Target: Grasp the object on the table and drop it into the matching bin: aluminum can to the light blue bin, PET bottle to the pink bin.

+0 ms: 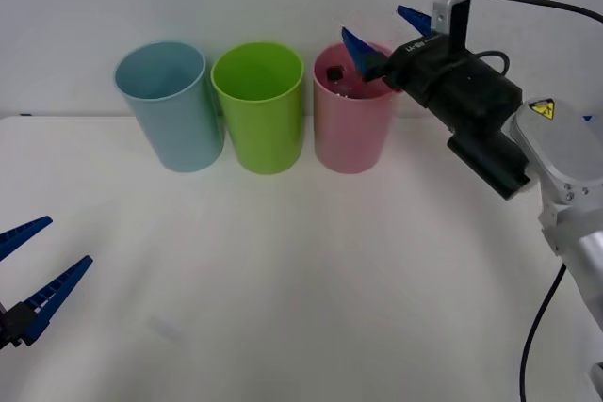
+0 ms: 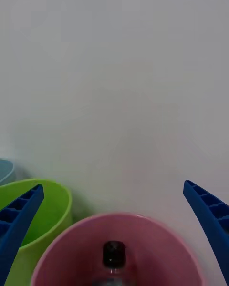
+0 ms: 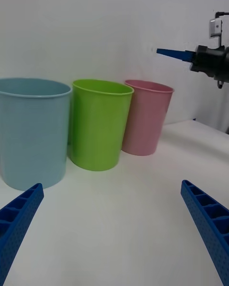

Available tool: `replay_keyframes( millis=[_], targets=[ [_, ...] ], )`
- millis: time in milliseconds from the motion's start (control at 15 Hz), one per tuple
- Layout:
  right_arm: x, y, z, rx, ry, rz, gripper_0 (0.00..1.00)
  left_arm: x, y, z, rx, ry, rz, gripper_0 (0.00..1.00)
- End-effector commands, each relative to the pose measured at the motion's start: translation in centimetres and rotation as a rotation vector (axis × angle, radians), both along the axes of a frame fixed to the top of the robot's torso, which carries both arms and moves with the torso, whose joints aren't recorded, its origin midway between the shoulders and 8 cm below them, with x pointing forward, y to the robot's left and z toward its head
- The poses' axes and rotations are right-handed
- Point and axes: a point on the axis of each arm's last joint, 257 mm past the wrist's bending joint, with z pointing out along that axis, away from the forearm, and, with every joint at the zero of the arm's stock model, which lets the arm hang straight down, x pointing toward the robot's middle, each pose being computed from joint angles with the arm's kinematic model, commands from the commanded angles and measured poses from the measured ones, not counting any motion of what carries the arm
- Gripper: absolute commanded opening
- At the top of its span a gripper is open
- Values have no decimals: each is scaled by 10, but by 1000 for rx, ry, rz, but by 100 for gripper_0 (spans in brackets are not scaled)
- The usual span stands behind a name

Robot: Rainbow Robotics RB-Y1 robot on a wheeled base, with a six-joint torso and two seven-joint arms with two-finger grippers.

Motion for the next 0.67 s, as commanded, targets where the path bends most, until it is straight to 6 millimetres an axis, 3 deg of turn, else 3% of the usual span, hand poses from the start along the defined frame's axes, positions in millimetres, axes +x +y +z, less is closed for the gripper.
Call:
replay_keyframes(
  millis=[67,400,667],
  targets=[
    [-32,-13,-9,-7,-1,35,100,0,0,0,0,0,0,100],
    [-106,-40,-38,-37,28,99,100,0,0,0,0,0,0,100],
    [-151,-70,-69,-97,66,147,100,0,0,0,0,0,0,100]
  ],
)
